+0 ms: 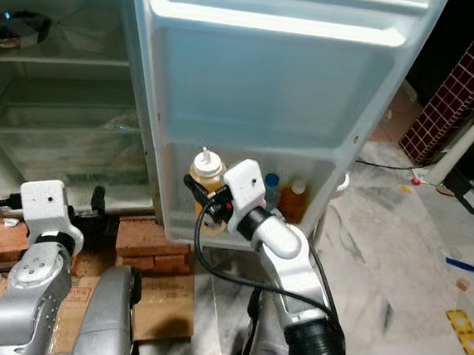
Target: Restocking fridge
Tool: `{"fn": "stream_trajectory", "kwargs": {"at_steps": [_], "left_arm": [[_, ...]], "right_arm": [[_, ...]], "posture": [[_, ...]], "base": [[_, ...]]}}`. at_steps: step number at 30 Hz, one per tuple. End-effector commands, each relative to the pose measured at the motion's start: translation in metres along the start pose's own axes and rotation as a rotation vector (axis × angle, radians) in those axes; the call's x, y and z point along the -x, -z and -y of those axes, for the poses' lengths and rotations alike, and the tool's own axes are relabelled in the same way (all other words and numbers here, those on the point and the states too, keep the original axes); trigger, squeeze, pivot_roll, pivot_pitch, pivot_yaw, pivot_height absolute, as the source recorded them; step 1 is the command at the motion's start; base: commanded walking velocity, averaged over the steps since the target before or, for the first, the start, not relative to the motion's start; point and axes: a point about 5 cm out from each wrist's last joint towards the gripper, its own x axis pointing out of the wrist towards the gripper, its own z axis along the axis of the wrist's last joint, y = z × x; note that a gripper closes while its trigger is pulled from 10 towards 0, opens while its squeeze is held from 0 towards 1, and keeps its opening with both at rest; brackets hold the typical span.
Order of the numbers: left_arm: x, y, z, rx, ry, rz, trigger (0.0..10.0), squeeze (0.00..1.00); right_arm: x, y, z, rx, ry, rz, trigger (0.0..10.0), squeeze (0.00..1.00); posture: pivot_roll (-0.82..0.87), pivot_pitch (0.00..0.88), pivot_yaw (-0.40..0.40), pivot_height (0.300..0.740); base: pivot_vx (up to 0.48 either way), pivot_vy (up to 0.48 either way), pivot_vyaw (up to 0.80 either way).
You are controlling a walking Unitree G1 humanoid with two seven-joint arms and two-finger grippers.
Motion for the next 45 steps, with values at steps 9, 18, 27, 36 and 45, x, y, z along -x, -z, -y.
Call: {"fn": "stream_trajectory", "kwargs": {"at_steps": [9, 18, 27, 36, 45], "left_arm": [[0.002, -0.001, -0.007, 0.074, -0.094, -0.078, 10.0, 0.00], [0.007, -0.001, 0.006, -0.071, 0.062, -0.061, 10.0, 0.00], [0.019, 0.003, 0.019, -0.160, 0.151, -0.058, 10.0, 0.00], [0.024, 0.000, 0.022, -0.185, 0.177, -0.041, 10.0, 0.00], [0.026, 0.000, 0.018, -0.195, 0.154, -0.035, 10.0, 0.00]], "right_arm": [[-0.022, -0.010, -0.003, 0.133, -0.056, 0.060, 10.0, 0.00], [-0.029, -0.008, 0.001, 0.190, 0.014, 0.075, 10.0, 0.00], [-0.044, -0.015, 0.027, 0.268, 0.171, 0.094, 10.0, 0.00], [-0.056, -0.020, 0.038, 0.354, 0.276, 0.104, 10.0, 0.00], [-0.051, 0.011, 0.028, 0.332, 0.274, 0.000, 10.0, 0.00]], "posture": [[0.08, 0.062, -0.041, 0.458], [0.08, 0.076, -0.041, 0.428], [0.10, 0.087, -0.051, 0.428], [0.11, 0.115, -0.063, 0.428], [0.13, 0.112, -0.079, 0.428]], "base": [[0.000, 0.000, 0.00], [0.000, 0.000, 0.00], [0.000, 0.000, 0.00], [0.000, 0.000, 0.00], [0.000, 0.000, 0.00]]}}
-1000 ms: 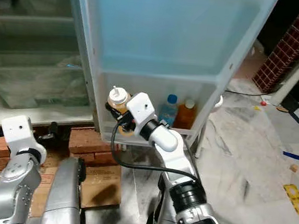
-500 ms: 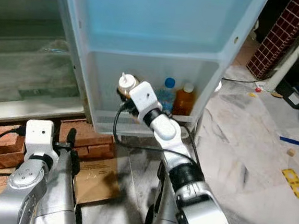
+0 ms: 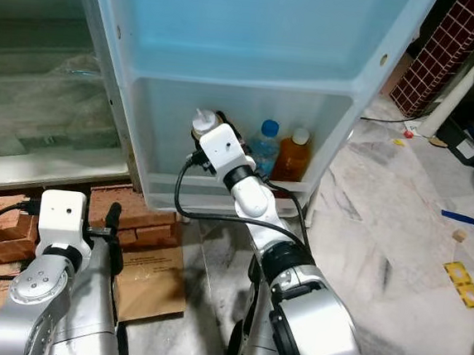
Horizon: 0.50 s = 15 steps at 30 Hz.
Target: Restocking fridge
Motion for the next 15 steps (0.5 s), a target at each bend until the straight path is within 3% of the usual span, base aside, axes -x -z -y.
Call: {"fn": "stream_trajectory", "kwargs": {"at_steps": [1, 8, 15], "left_arm": [[0.002, -0.003, -0.001, 0.000, -0.014, 0.006, 10.0, 0.00], [0.001, -0.004, 0.002, 0.018, -0.006, 0.000, 10.0, 0.00], [-0.004, -0.004, 0.000, 0.015, -0.022, -0.002, 10.0, 0.00]], "right_arm": [[0.002, 0.007, -0.007, -0.023, -0.026, -0.031, 10.0, 0.00], [-0.001, 0.009, -0.005, -0.042, -0.007, -0.073, 10.0, 0.00], [0.000, 0.021, 0.016, -0.064, 0.093, -0.200, 10.0, 0.00]], "posture": [[0.13, 0.111, -0.079, 0.428], [0.12, 0.108, -0.074, 0.428], [0.11, 0.101, -0.066, 0.428]], "base": [[0.000, 0.000, 0.00], [0.000, 0.000, 0.00], [0.000, 0.000, 0.00]]}}
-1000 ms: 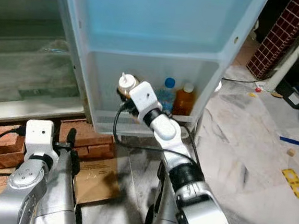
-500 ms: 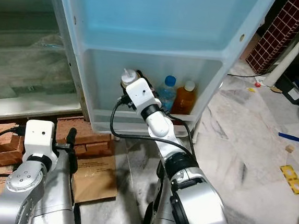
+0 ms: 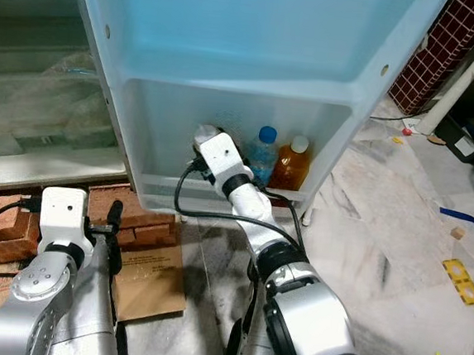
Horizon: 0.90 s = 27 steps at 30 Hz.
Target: Restocking fridge
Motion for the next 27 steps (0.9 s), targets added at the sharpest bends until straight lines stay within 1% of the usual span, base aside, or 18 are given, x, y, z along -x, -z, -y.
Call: {"fn": "stream_trajectory", "kwargs": {"at_steps": [1, 2, 4, 5, 6, 7, 8, 18, 21, 23, 24, 27], "left_arm": [[-0.002, 0.003, -0.004, -0.006, -0.024, -0.019, 10.0, 0.00], [-0.002, 0.003, -0.004, -0.006, -0.024, -0.019, 10.0, 0.00], [-0.003, 0.003, -0.003, -0.013, -0.022, -0.022, 10.0, 0.00], [-0.004, 0.003, -0.003, -0.015, -0.020, -0.023, 10.0, 0.00], [-0.004, 0.003, -0.002, -0.017, -0.020, -0.024, 10.0, 0.00], [-0.005, 0.003, -0.002, -0.017, -0.019, -0.025, 10.0, 0.00], [-0.005, 0.003, -0.002, -0.018, -0.020, -0.026, 10.0, 0.00], [-0.008, 0.003, -0.002, -0.022, -0.014, -0.035, 10.0, 0.00], [-0.010, 0.003, -0.002, -0.023, -0.018, -0.034, 10.0, 0.00], [-0.010, 0.002, -0.001, -0.023, -0.017, -0.030, 10.0, 0.00], [-0.010, 0.002, 0.000, -0.025, -0.014, -0.025, 10.0, 0.00], [-0.011, 0.001, 0.000, -0.024, -0.013, -0.024, 10.0, 0.00]], "right_arm": [[-0.001, 0.005, 0.020, -0.032, 0.091, -0.071, 10.0, 0.00], [-0.001, 0.005, 0.020, -0.032, 0.091, -0.071, 10.0, 0.00], [-0.001, 0.008, 0.025, -0.070, 0.114, -0.108, 10.0, 0.00], [-0.001, 0.009, 0.026, -0.082, 0.119, -0.119, 10.0, 0.55], [-0.001, 0.009, 0.026, -0.085, 0.123, -0.125, 10.0, 0.88], [-0.001, 0.010, 0.026, -0.086, 0.124, -0.128, 10.0, 0.88], [-0.001, 0.010, 0.026, -0.092, 0.128, -0.129, 10.0, 1.00], [-0.002, 0.009, 0.029, -0.112, 0.144, -0.145, 10.0, 1.00], [-0.002, 0.007, 0.032, -0.108, 0.153, -0.131, 10.0, 1.00], [-0.003, 0.004, 0.035, -0.113, 0.164, -0.114, 10.0, 1.00], [-0.005, -0.001, 0.038, -0.125, 0.166, -0.082, 10.0, 1.00], [-0.006, -0.009, 0.040, -0.147, 0.161, -0.033, 10.0, 1.00]], "posture": [[0.11, 0.099, -0.065, 0.428], [0.11, 0.099, -0.065, 0.428], [0.11, 0.095, -0.062, 0.428], [0.11, 0.094, -0.062, 0.428], [0.11, 0.093, -0.061, 0.428], [0.11, 0.092, -0.061, 0.428], [0.11, 0.090, -0.060, 0.428], [0.11, 0.086, -0.059, 0.428], [0.11, 0.079, -0.060, 0.428], [0.11, 0.076, -0.060, 0.428], [0.11, 0.072, -0.059, 0.428], [0.11, 0.066, -0.058, 0.428]], "base": [[0.000, 0.000, 0.00], [0.000, 0.000, 0.00], [0.000, 0.000, 0.00], [0.000, 0.000, 0.00], [0.000, 0.000, 0.00], [0.000, 0.000, 0.00], [0.000, 0.000, 0.00], [0.000, 0.000, 0.00], [0.000, 0.000, 0.00], [0.000, 0.000, 0.00], [0.000, 0.000, 0.00], [0.000, 0.000, 0.00]]}}
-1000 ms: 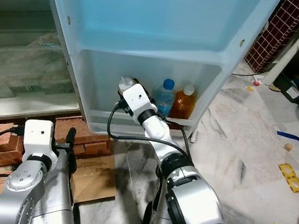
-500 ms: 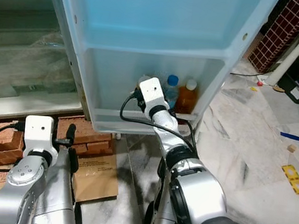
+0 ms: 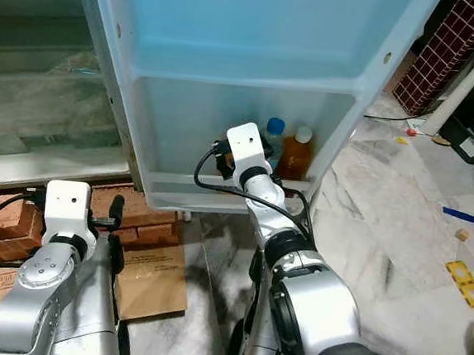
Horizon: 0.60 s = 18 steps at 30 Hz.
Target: Restocking fridge
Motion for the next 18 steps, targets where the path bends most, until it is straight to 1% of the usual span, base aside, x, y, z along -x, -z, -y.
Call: {"fn": "stream_trajectory", "kwargs": {"at_steps": [1, 2, 3, 6, 7, 10, 12, 13, 14, 15, 16, 17, 18], "left_arm": [[-0.001, 0.001, 0.000, -0.009, -0.008, -0.003, 10.0, 0.00], [-0.001, 0.001, 0.000, -0.009, -0.008, -0.003, 10.0, 0.00], [-0.002, 0.001, 0.001, -0.008, -0.009, -0.002, 10.0, 0.00], [-0.003, 0.000, 0.000, -0.006, -0.011, 0.001, 10.0, 0.00], [-0.004, -0.001, 0.000, -0.005, -0.014, 0.004, 10.0, 0.00], [-0.005, 0.000, 0.000, -0.001, -0.017, 0.005, 10.0, 0.00], [-0.005, -0.001, 0.000, -0.001, -0.019, 0.008, 10.0, 0.00], [-0.005, -0.002, -0.001, 0.019, -0.025, 0.017, 10.0, 0.00], [-0.005, -0.002, -0.001, 0.019, -0.025, 0.017, 10.0, 0.00], [-0.004, -0.003, 0.000, 0.045, -0.020, 0.030, 10.0, 0.00], [-0.004, -0.003, 0.001, 0.054, -0.017, 0.032, 10.0, 0.00], [-0.004, -0.003, 0.001, 0.054, -0.017, 0.032, 10.0, 0.00], [-0.004, -0.004, 0.003, 0.057, -0.009, 0.037, 10.0, 0.00]], "right_arm": [[-0.004, -0.016, 0.013, -0.028, 0.022, 0.078, 10.0, 1.00], [-0.004, -0.016, 0.013, -0.028, 0.022, 0.078, 10.0, 1.00], [-0.004, -0.020, 0.013, -0.045, 0.004, 0.106, 10.0, 1.00], [-0.002, -0.022, 0.014, -0.054, -0.020, 0.136, 10.0, 1.00], [0.001, -0.023, 0.016, -0.059, -0.044, 0.166, 10.0, 1.00], [0.004, -0.022, 0.019, -0.064, -0.062, 0.187, 10.0, 1.00], [0.008, -0.022, 0.022, -0.091, -0.074, 0.205, 10.0, 1.00], [0.013, -0.020, 0.025, -0.096, -0.072, 0.216, 10.0, 1.00], [0.013, -0.020, 0.025, -0.096, -0.072, 0.216, 10.0, 1.00], [0.030, -0.012, 0.032, -0.132, -0.058, 0.228, 10.0, 1.00], [0.038, -0.009, 0.033, -0.145, -0.053, 0.230, 10.0, 1.00], [0.038, -0.009, 0.033, -0.145, -0.053, 0.230, 10.0, 1.00], [0.049, -0.006, 0.034, -0.172, -0.046, 0.232, 10.0, 1.00]], "posture": [[0.11, 0.064, -0.059, 0.428], [0.11, 0.064, -0.059, 0.428], [0.10, 0.058, -0.059, 0.428], [0.10, 0.050, -0.061, 0.428], [0.10, 0.043, -0.061, 0.428], [0.09, 0.034, -0.059, 0.428], [0.09, 0.031, -0.059, 0.428], [0.08, 0.014, -0.055, 0.428], [0.08, 0.014, -0.055, 0.428], [0.08, 0.004, -0.052, 0.428], [0.08, 0.004, -0.052, 0.428], [0.08, 0.004, -0.052, 0.428], [0.07, 0.000, -0.047, 0.428]], "base": [[0.000, 0.000, 0.00], [0.000, 0.000, 0.00], [0.000, 0.000, 0.00], [0.000, 0.000, 0.00], [0.000, 0.000, 0.00], [0.000, 0.000, 0.00], [0.000, 0.000, 0.00], [0.000, 0.000, 0.00], [0.000, 0.000, 0.00], [0.000, 0.000, 0.00], [0.000, 0.000, 0.00], [0.000, 0.000, 0.00], [0.000, 0.000, 0.00]]}}
